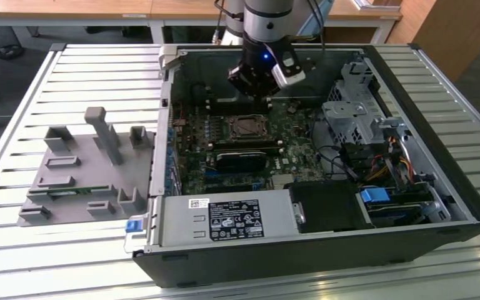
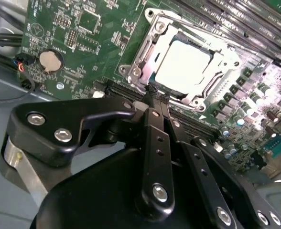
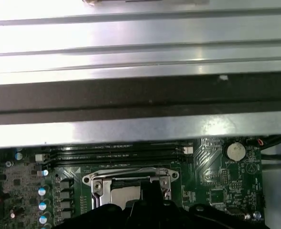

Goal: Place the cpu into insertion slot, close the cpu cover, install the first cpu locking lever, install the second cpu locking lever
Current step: 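Install the second cpu locking lever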

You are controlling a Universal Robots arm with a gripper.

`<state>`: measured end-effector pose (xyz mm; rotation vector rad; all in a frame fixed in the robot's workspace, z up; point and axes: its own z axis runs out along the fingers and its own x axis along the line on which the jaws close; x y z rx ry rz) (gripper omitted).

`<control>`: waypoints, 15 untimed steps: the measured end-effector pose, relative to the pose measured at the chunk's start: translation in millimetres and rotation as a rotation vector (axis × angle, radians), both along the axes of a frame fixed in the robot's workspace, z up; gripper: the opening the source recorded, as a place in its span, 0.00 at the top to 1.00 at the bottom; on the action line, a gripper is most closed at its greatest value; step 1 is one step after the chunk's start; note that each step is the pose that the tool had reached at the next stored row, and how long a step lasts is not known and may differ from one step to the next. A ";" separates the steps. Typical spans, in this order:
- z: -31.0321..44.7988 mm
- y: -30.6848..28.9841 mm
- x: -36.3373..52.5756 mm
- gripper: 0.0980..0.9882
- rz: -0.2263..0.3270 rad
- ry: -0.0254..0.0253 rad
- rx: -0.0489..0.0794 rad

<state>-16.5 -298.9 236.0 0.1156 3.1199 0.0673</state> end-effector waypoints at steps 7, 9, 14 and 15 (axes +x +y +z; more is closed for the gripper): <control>-0.1 -13.3 0.0 0.99 0.000 -0.0001 0.000; -0.1 -16.7 0.0 0.99 0.000 0.0008 0.000; -0.3 -24.4 0.9 0.99 0.000 0.0069 0.000; -0.3 -26.8 1.0 0.99 0.000 0.0069 0.000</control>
